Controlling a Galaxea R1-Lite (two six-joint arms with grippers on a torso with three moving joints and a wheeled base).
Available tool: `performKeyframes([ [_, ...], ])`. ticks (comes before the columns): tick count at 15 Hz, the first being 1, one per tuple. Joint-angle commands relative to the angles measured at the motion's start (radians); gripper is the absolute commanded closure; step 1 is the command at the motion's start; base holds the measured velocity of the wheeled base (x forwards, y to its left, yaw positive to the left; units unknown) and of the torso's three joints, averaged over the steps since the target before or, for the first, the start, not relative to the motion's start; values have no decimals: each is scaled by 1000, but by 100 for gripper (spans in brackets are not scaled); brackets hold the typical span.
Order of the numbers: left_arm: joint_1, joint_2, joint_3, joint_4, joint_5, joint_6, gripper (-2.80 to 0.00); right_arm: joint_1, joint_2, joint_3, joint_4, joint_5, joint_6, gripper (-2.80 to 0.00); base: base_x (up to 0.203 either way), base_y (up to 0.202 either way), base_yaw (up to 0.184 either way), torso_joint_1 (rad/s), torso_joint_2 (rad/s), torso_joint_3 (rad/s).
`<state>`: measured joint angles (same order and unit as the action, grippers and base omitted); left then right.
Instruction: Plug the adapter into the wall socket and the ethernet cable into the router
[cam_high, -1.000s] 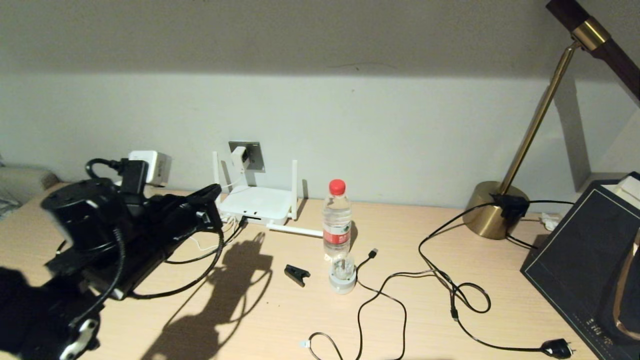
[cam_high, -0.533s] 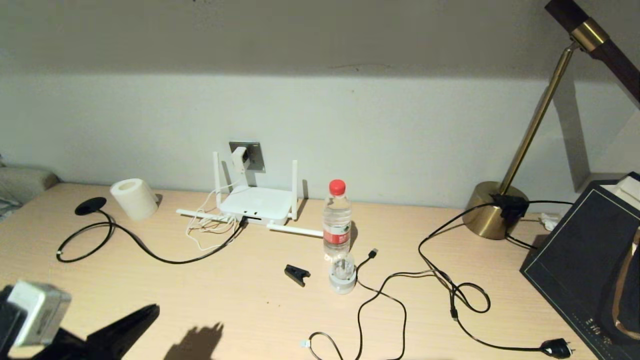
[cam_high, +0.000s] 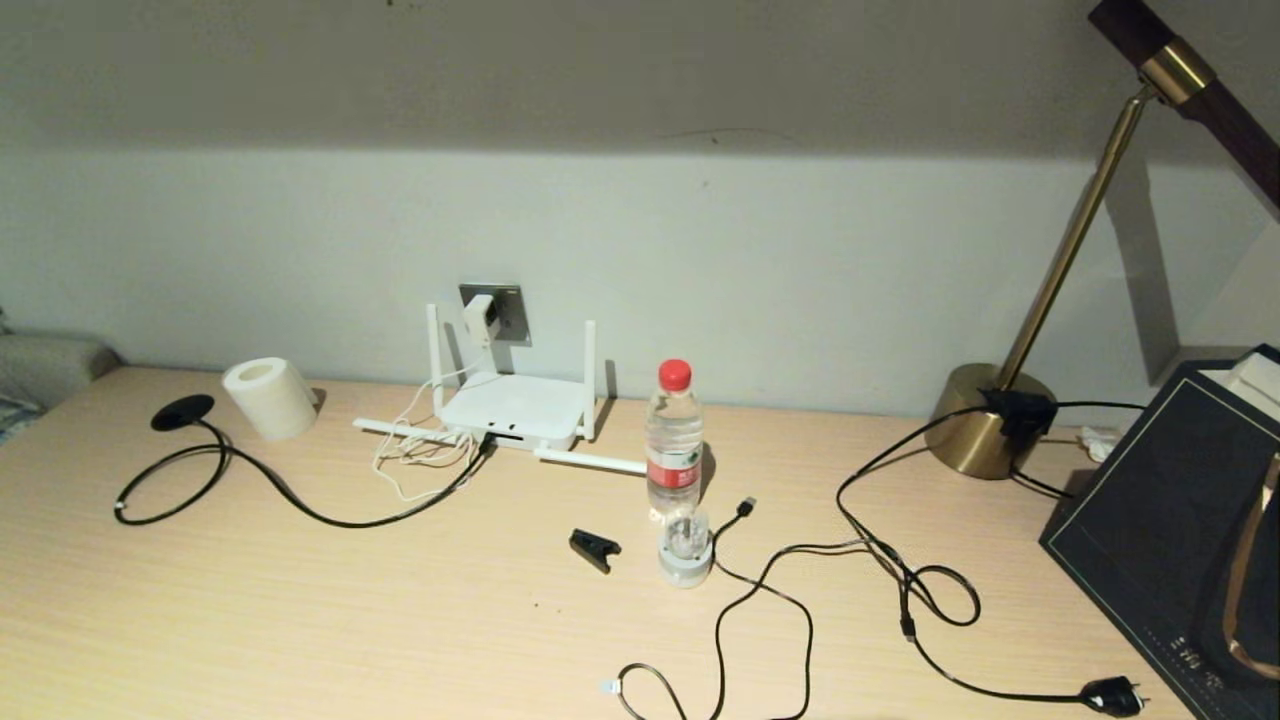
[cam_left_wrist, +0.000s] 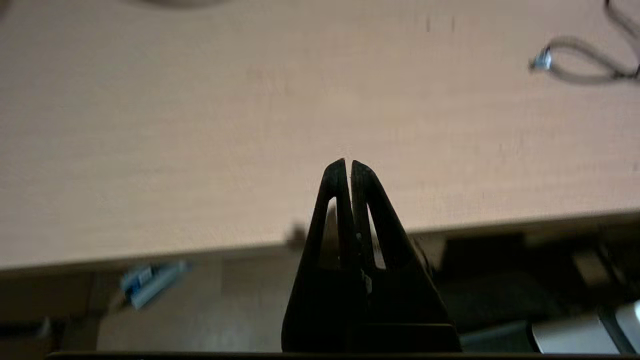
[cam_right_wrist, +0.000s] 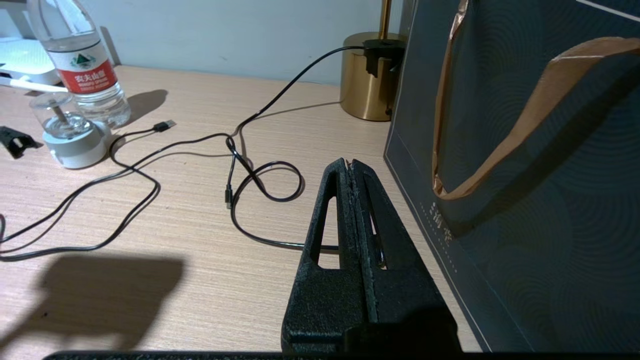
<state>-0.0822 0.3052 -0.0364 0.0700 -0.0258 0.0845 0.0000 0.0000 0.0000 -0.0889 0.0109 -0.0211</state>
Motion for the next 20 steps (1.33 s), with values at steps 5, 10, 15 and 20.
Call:
performKeyframes([
  [5, 76, -305, 26, -55, 12, -77, 0, 0, 2, 35, -2, 1, -6, 0, 0, 0, 0, 0, 0, 0],
  [10, 76, -305, 27, -58, 21, -80, 0, 0, 2, 34, -2, -3, 15, 0, 0, 0, 0, 0, 0, 0],
  [15, 76, -305, 51, -122, 24, -93, 0, 0, 2, 34, -2, -3, 13, 0, 0, 0, 0, 0, 0, 0],
  [20, 76, -305, 50, -116, 26, -117, 0, 0, 2, 34, -2, -2, 12, 0, 0, 0, 0, 0, 0, 0],
])
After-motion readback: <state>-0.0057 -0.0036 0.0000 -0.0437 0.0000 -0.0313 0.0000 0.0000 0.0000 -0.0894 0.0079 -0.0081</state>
